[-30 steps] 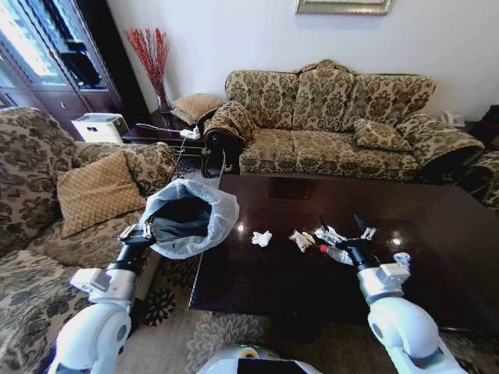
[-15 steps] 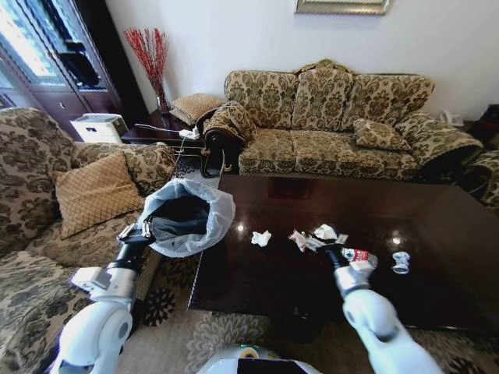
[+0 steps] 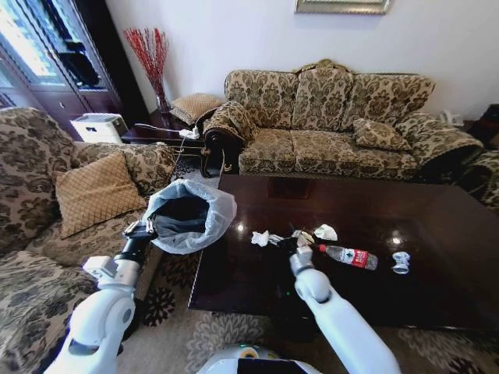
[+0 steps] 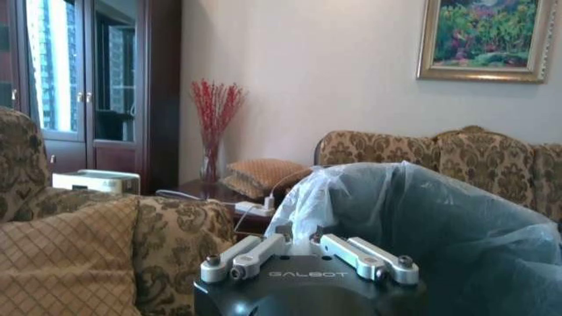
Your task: Move to the front of the table and place the trash on the table into the trash bin.
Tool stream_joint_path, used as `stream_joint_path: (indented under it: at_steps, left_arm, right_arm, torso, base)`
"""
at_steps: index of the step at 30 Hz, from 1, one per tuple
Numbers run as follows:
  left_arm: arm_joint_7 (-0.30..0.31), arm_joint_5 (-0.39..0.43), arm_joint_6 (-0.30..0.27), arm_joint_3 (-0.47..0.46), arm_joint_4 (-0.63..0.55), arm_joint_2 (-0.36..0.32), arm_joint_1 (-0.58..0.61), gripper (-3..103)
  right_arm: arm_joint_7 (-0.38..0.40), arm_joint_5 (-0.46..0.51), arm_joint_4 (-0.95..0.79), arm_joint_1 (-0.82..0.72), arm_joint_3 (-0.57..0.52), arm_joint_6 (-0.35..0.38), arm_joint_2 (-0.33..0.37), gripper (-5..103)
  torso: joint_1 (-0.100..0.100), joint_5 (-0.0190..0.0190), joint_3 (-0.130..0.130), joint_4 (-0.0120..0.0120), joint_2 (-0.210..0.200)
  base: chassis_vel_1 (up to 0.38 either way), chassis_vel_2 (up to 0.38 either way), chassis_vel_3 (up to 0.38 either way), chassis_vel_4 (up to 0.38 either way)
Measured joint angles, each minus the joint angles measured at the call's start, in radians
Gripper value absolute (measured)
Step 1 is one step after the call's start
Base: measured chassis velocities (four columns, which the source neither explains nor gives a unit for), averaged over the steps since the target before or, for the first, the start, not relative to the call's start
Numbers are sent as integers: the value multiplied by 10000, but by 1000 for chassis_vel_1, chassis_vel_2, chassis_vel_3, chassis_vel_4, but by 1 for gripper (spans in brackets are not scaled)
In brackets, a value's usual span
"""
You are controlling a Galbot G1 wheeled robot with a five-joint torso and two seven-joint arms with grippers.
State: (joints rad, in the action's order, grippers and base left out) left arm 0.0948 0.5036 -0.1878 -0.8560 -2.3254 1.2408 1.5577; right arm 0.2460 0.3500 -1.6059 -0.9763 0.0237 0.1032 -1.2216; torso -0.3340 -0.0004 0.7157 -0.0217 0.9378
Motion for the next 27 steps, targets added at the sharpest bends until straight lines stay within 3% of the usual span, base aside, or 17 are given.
stream_joint_path:
  at_steps: [6,15,18,21,22,24,27]
  left_arm:
    - [-4,2,-5,-56,-164,89,156,3]
    - [5,15,-5,-119,-300,80,203,3]
    - [2,44,-4,-135,-351,63,220,3]
    - [6,60,-5,-155,-386,62,243,3]
    - [7,64,-5,-159,-405,68,263,3]
    - [7,67,-4,-160,-413,75,275,3]
    - [6,70,-2,-150,-430,101,293,3]
  right_arm:
    - [635,447,286,302,648,572,-304,100]
    - [1092,1090,633,336,694,975,-598,103]
    - [1203,1402,649,372,735,1075,-633,91]
    - [1204,1437,626,371,750,1085,-595,85]
    - [1202,1440,609,361,753,1085,-563,75]
    - [1199,1440,597,350,754,1085,-548,75]
    - [1197,1440,532,266,744,1083,-482,58]
  torso:
    - [0,0,-1,5,0]
    - [1,3,-1,4,0]
    - [1,4,-1,4,1]
    - [1,4,-1,3,1]
    - [1,4,-1,3,1]
    - [1,4,-1,3,1]
    - [2,4,-1,4,1]
  base:
    - [0,0,0,0]
    - [0,0,0,0]
    - [0,0,0,0]
    - [0,0,0,0]
    - [0,0,0,0]
    - [0,0,0,0]
    - [0,0,0,0]
